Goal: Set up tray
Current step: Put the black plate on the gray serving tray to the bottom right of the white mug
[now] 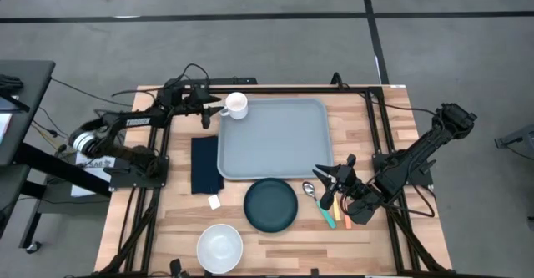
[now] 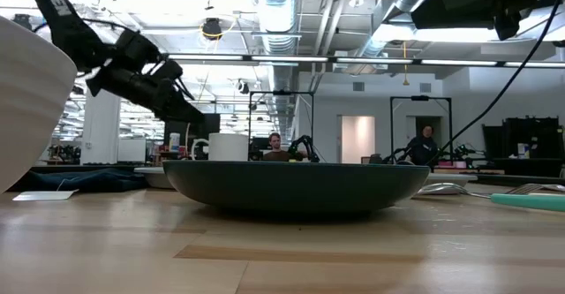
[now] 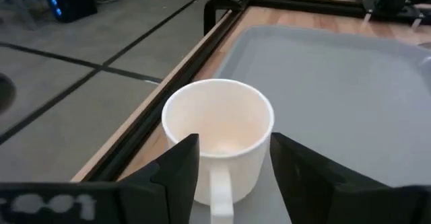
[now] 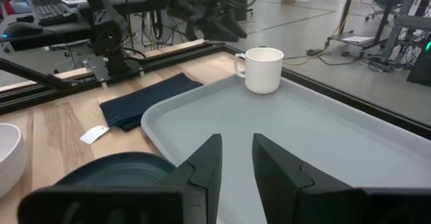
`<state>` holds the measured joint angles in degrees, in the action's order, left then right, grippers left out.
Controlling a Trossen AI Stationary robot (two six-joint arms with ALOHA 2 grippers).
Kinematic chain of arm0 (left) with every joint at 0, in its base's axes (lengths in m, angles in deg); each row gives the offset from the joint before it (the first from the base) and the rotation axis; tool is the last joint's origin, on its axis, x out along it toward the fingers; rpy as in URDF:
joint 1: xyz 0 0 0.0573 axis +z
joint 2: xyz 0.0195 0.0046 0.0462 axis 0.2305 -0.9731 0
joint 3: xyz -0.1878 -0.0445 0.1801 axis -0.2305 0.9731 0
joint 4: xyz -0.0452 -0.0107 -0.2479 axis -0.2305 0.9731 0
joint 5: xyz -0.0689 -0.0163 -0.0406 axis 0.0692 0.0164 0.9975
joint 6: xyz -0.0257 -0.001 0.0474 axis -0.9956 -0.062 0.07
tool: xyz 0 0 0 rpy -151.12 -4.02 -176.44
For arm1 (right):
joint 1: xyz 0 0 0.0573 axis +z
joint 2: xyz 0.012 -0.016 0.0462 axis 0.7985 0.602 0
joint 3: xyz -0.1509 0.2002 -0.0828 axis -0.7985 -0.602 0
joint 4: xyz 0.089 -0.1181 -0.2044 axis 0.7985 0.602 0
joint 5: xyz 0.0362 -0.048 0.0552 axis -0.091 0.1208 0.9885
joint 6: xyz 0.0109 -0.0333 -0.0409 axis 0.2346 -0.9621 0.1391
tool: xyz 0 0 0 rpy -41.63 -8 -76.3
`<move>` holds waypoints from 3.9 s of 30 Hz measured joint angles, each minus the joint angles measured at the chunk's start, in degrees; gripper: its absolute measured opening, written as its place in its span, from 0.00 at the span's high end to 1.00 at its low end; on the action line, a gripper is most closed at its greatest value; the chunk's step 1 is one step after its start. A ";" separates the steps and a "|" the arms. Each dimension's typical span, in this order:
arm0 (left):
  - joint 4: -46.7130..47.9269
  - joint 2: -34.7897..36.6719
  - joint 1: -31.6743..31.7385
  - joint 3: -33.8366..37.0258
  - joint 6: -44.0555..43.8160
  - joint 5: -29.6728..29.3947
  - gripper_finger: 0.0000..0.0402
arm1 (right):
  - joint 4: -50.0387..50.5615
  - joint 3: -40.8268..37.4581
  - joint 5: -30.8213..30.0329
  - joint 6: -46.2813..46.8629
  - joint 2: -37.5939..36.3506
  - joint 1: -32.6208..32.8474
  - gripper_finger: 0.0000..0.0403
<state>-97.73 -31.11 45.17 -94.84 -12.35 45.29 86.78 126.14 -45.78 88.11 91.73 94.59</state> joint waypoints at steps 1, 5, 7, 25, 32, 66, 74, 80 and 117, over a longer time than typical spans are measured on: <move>1.86 1.88 -0.02 0.00 -0.39 0.00 0.57 | 0.01 0.00 0.01 0.00 -0.02 0.01 0.81; 11.24 10.58 -0.17 0.01 -3.67 0.87 0.57 | 0.01 0.00 0.03 -0.02 -0.02 0.00 0.81; 13.77 14.66 -1.33 0.02 -6.96 1.31 0.57 | 0.01 0.00 0.03 -0.03 -0.02 0.00 0.81; 29.22 38.15 -45.70 0.43 -22.73 -21.40 0.57 | 0.01 0.00 2.24 -4.52 -0.02 0.00 0.81; 38.91 37.05 -65.52 0.46 -32.54 -43.81 0.57 | 0.00 0.02 3.38 -4.95 -0.02 0.00 0.81; 29.45 22.00 -98.73 0.44 -43.96 -56.37 0.57 | -5.71 4.32 53.61 -5.94 12.64 -21.88 0.81; 29.55 22.00 -98.71 0.44 -43.16 -55.43 0.57 | -5.76 5.51 57.06 -6.01 18.10 -21.88 0.81; 29.56 22.00 -98.71 0.44 -43.13 -55.38 0.57 | -5.77 5.57 56.95 -5.56 21.73 -22.03 0.81; 29.41 22.00 -98.71 0.39 -43.17 -55.41 0.57 | -6.43 5.51 57.05 -5.44 22.49 -22.25 0.81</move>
<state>-68.33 -9.11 -53.53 -94.44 -55.52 -10.12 80.35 131.65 11.27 82.67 114.22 72.34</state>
